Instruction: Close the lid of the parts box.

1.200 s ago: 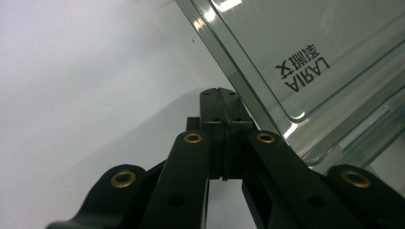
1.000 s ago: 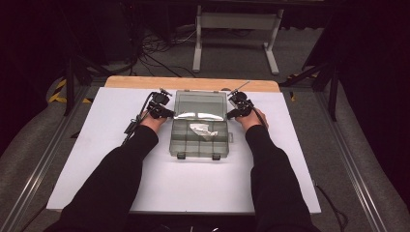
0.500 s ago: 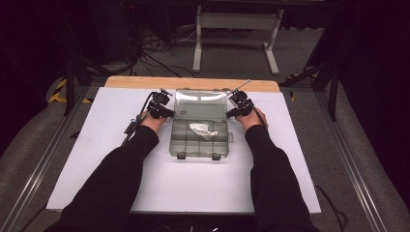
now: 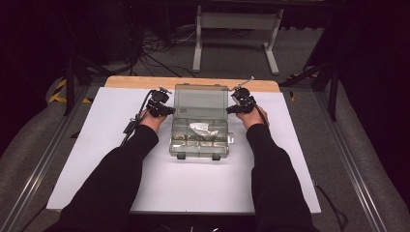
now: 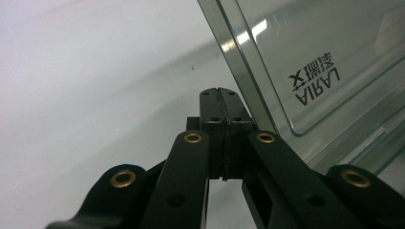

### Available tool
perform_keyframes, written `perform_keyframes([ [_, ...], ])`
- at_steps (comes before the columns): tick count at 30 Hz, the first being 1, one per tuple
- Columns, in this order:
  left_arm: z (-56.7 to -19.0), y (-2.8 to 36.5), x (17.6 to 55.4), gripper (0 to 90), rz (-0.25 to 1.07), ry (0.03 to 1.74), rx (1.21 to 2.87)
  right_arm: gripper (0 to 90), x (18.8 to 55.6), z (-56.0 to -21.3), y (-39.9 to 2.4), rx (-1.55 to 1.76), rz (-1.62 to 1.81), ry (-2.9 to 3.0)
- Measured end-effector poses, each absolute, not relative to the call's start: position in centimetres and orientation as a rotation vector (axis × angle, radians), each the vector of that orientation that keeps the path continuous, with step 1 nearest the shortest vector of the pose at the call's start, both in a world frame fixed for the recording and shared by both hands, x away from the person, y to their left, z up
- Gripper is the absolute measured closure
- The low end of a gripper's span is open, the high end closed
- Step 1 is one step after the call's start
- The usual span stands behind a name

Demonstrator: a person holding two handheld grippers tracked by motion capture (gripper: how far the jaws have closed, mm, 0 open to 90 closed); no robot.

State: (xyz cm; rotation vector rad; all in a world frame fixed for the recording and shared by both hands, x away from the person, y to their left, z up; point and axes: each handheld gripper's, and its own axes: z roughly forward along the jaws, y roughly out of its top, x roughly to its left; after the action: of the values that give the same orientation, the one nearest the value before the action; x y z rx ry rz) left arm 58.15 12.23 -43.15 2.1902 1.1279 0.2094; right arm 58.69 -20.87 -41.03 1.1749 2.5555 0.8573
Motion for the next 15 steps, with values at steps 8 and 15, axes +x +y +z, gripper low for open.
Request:
perform_keyframes([
  [8,-42.8,12.25,58.09,89.7,0.228,1.124,2.177,90.0,58.61,-40.57,-20.82,1.159,0.875,2.53],
  [15,-42.77,12.16,58.12,89.7,0.238,1.124,2.167,90.0,58.64,-40.51,-21.0,1.161,0.891,2.518],
])
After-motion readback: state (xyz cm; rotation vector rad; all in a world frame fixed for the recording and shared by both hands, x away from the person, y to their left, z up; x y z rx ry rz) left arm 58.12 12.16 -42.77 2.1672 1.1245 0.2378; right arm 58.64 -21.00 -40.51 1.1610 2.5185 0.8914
